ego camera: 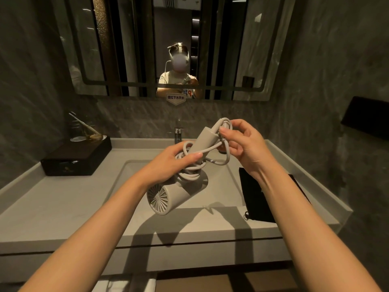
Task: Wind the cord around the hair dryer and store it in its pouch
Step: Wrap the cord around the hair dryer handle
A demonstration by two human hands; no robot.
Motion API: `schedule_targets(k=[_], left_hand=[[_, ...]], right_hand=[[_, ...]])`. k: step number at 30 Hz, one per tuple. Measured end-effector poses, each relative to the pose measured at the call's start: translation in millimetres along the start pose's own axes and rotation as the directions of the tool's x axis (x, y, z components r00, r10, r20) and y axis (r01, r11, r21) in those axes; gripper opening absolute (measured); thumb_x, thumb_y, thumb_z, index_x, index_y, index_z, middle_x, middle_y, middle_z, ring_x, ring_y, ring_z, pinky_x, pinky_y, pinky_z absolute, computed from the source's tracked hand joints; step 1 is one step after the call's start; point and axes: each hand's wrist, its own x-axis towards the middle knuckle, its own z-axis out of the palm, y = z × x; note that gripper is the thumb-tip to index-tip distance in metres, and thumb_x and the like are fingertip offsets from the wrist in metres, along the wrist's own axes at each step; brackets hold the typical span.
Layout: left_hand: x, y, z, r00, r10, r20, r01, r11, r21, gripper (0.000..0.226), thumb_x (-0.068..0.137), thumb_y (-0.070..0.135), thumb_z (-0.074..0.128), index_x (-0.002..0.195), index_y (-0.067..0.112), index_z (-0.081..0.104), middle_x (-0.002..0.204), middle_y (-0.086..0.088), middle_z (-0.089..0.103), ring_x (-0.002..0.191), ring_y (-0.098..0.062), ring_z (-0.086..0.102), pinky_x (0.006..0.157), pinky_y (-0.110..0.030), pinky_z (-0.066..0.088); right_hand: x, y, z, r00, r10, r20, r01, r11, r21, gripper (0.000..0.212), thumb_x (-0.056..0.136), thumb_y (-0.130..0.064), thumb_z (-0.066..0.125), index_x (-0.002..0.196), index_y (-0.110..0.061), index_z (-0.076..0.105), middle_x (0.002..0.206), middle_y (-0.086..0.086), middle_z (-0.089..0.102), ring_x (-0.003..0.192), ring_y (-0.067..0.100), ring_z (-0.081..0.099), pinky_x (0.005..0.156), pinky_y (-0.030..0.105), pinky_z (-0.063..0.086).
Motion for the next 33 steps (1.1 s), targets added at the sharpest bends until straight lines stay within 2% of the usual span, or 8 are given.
schedule_targets(k=[5,10,17,19,24,28,30,33], left_hand=[[-0.1,-6.2,0.4,1.0,0.0,-0.014,0.0,1.0,0.005,0.013,0.089,0.032,0.059,0.102,0.032,0.061,0.091,0.01,0.068,0.077,0.006,0.064,0.071,-0.009,0.049],[-1.4,-8.8,-3.1,1.0,-0.011,0.016,0.011,1.0,0.01,0.026,0.085,0.037,0.059,0.109,0.025,0.062,0.097,0.007,0.069,0.08,0.005,0.063,0.075,-0.011,0.049],[-2.1,-9.0,1.8,1.0,0.007,-0.018,-0.007,1.0,-0.02,0.019,0.089,0.029,0.059,0.107,0.022,0.063,0.092,0.008,0.069,0.076,0.006,0.064,0.068,-0.008,0.047],[-1.9,-7.8,3.1,0.999,0.013,-0.038,-0.013,1.0,-0.007,0.021,0.088,0.032,0.061,0.107,0.024,0.063,0.094,0.005,0.07,0.079,0.002,0.066,0.069,-0.01,0.049],[-1.1,-6.2,5.5,0.999,0.01,-0.038,-0.011,1.0,-0.002,0.034,0.083,0.043,0.061,0.109,0.021,0.064,0.096,0.003,0.072,0.083,-0.003,0.066,0.073,-0.013,0.051],[-1.8,-2.2,8.2,0.999,-0.012,-0.031,0.011,0.999,-0.047,0.031,0.077,0.049,0.056,0.101,0.03,0.064,0.082,0.019,0.071,0.076,0.006,0.064,0.071,-0.009,0.049],[-2.0,-2.4,9.7,0.999,-0.026,-0.041,0.024,0.999,-0.049,0.027,0.079,0.047,0.057,0.1,0.03,0.063,0.082,0.016,0.071,0.075,0.007,0.064,0.072,-0.009,0.049],[-4.2,-3.2,8.4,0.997,-0.066,-0.05,0.062,0.996,-0.068,0.017,0.088,0.041,0.055,0.096,0.029,0.064,0.079,0.013,0.069,0.071,0.006,0.063,0.067,-0.009,0.048]], right_hand=[[-1.5,1.9,1.8,0.995,0.002,-0.097,-0.012,0.995,-0.104,0.032,0.077,-0.017,0.076,0.104,-0.01,0.059,0.091,0.009,0.072,0.078,0.019,0.073,0.071,0.034,0.061],[-0.4,4.9,-3.5,0.999,0.045,-0.027,-0.042,0.993,0.108,0.006,0.086,-0.015,0.066,0.084,-0.011,0.062,0.077,0.003,0.07,0.069,0.014,0.065,0.06,0.026,0.056],[3.8,-1.3,-0.3,0.987,-0.126,-0.101,0.101,0.969,-0.224,0.007,0.086,-0.006,0.065,0.082,-0.011,0.062,0.084,0.014,0.067,0.066,0.019,0.065,0.055,0.024,0.056],[5.8,-0.8,0.6,0.985,-0.109,-0.13,0.069,0.958,-0.279,0.005,0.088,-0.005,0.061,0.084,-0.009,0.061,0.082,0.015,0.065,0.062,0.019,0.062,0.049,0.023,0.052],[7.4,-1.8,1.7,0.973,0.229,0.003,-0.227,0.966,0.126,0.011,0.091,-0.005,0.05,0.086,-0.001,0.059,0.071,0.011,0.051,0.057,0.014,0.043,0.037,0.018,0.033],[7.0,2.4,3.6,0.967,0.242,0.073,-0.252,0.895,0.368,0.012,0.091,-0.008,0.055,0.098,-0.004,0.064,0.09,0.013,0.056,0.069,0.014,0.052,0.05,0.019,0.05],[6.2,1.2,3.7,0.974,0.221,0.058,-0.227,0.901,0.369,0.02,0.092,-0.007,0.054,0.108,-0.005,0.066,0.089,0.01,0.059,0.069,0.013,0.054,0.049,0.018,0.051],[5.9,-0.3,1.7,0.977,0.194,0.094,-0.215,0.911,0.351,0.018,0.092,-0.015,0.059,0.103,-0.009,0.071,0.084,0.005,0.068,0.075,0.012,0.062,0.066,0.022,0.057]])
